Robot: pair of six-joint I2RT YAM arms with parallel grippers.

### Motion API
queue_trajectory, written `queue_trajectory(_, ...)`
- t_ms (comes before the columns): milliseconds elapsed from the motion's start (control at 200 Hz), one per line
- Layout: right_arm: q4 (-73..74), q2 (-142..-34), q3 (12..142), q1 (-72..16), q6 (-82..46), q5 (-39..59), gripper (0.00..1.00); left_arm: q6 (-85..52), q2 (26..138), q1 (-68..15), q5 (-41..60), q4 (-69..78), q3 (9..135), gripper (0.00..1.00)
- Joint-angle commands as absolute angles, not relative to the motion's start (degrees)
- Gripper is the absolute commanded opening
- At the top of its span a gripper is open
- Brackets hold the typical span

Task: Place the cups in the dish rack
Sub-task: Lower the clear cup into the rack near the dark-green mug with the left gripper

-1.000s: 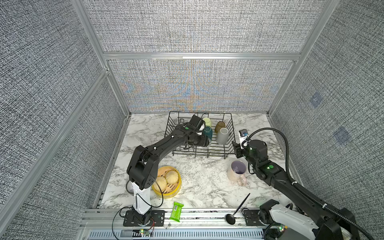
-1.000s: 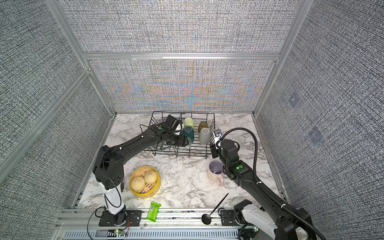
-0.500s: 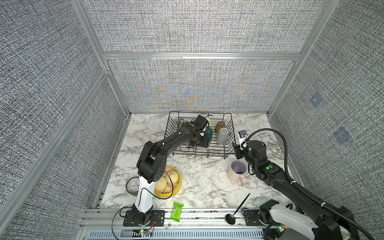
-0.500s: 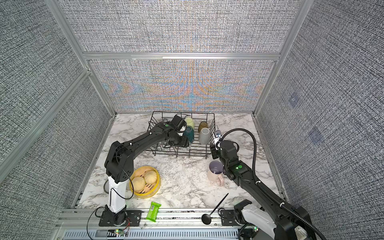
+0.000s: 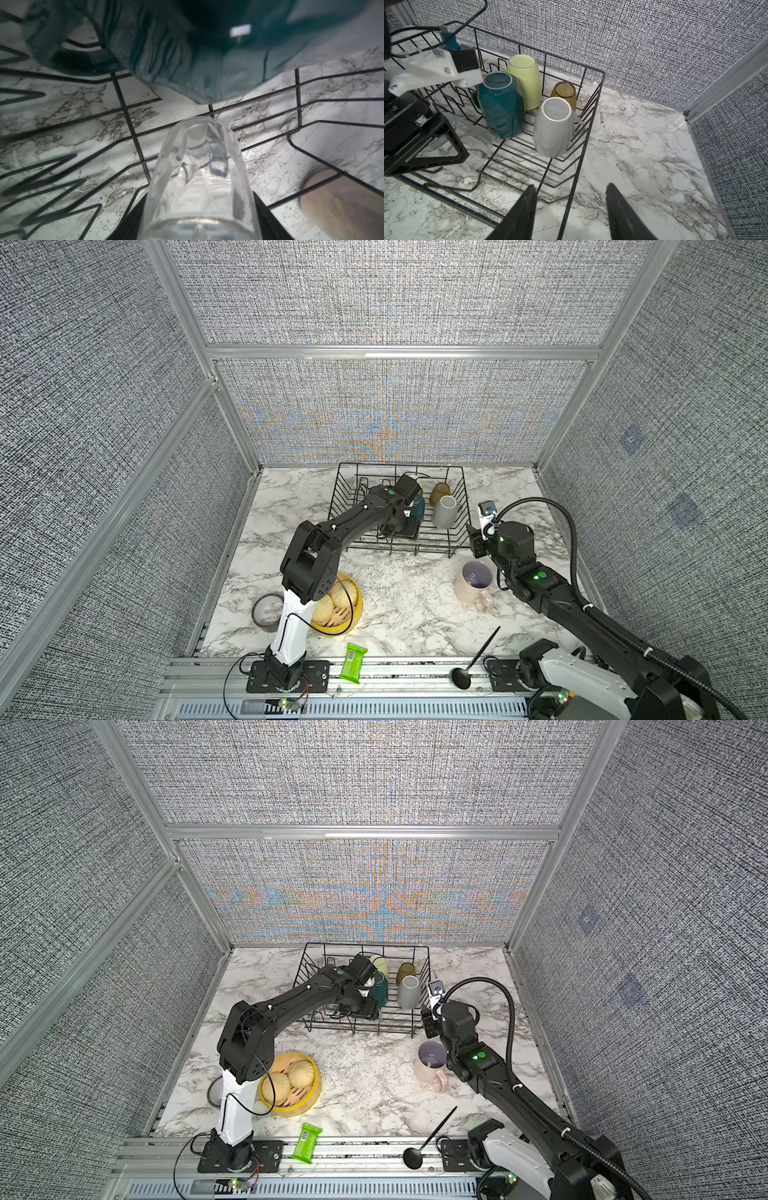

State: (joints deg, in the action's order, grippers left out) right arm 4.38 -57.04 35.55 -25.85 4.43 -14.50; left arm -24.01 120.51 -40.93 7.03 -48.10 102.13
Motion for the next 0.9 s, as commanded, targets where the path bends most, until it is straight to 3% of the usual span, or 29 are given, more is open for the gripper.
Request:
queue_trajectory(0,4.54,-56.87,35.93,-25.84,4.66,-14.72,0.54,-23.81,120.38,-40.87,6.21,-48.62,102.24,0.63)
queue_trajectory(530,0.26,-59.10,38.35,-25.85,2.99,-17.24,0.54,-24.79,117.81,-41.22,7.13,-46.32,99.07,0.79)
queue_trajectory(640,0.00,-59.64,38.58,-25.84,2.64,-15.26,0.61,-24.35,116.87,-41.23,6.73,-46.26,98.72,0.79)
queue_trajectory(895,-1.00,-59.55,38.58,-25.84,2.02,-14.52,0.61,-24.24,117.19,-41.22,10.92,-42.45,97.25,0.75)
